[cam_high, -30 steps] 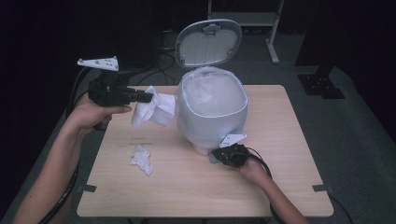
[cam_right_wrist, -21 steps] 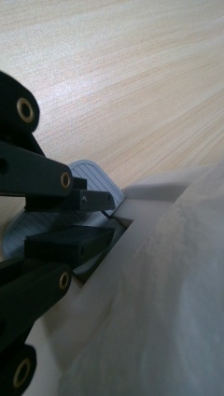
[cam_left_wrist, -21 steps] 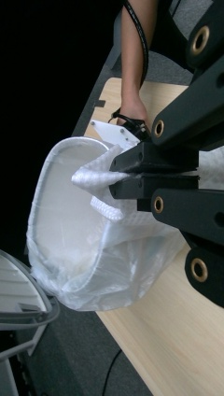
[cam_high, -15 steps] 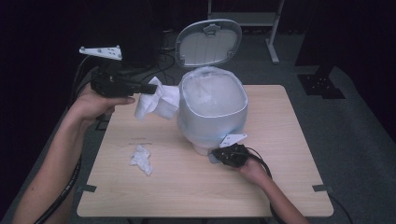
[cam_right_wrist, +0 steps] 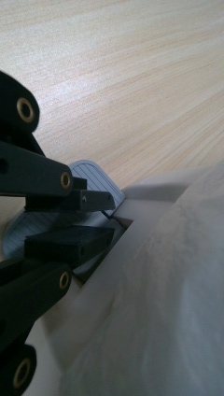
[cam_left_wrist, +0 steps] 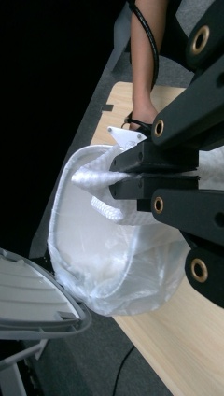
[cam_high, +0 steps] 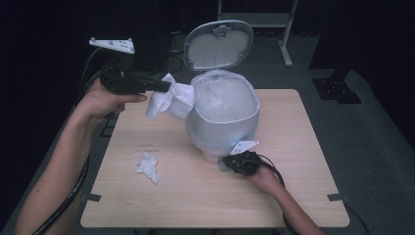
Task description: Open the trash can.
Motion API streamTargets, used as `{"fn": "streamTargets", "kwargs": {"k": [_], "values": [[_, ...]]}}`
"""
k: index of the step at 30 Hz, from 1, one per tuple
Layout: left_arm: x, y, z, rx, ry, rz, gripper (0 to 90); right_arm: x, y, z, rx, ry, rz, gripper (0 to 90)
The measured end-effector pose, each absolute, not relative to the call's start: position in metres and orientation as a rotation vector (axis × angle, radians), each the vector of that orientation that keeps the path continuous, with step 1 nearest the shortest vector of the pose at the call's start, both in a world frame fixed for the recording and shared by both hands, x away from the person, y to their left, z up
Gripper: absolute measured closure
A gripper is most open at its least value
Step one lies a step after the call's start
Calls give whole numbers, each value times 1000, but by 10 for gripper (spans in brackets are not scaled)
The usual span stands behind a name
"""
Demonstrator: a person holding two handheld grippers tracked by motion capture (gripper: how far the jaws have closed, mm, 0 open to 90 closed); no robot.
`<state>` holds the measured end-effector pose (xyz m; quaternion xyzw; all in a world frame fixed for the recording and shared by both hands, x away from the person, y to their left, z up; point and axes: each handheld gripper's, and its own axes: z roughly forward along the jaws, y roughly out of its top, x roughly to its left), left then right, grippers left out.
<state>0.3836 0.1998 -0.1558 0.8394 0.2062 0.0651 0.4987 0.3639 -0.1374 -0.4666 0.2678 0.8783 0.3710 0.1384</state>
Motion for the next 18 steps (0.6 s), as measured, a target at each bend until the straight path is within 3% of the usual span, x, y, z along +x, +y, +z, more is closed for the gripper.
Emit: {"fn": "streamTargets", "kwargs": {"k": [18], "values": [[392,182,-149,2039,483,147,870,364,-137,-466,771,2539,1069,801]]}}
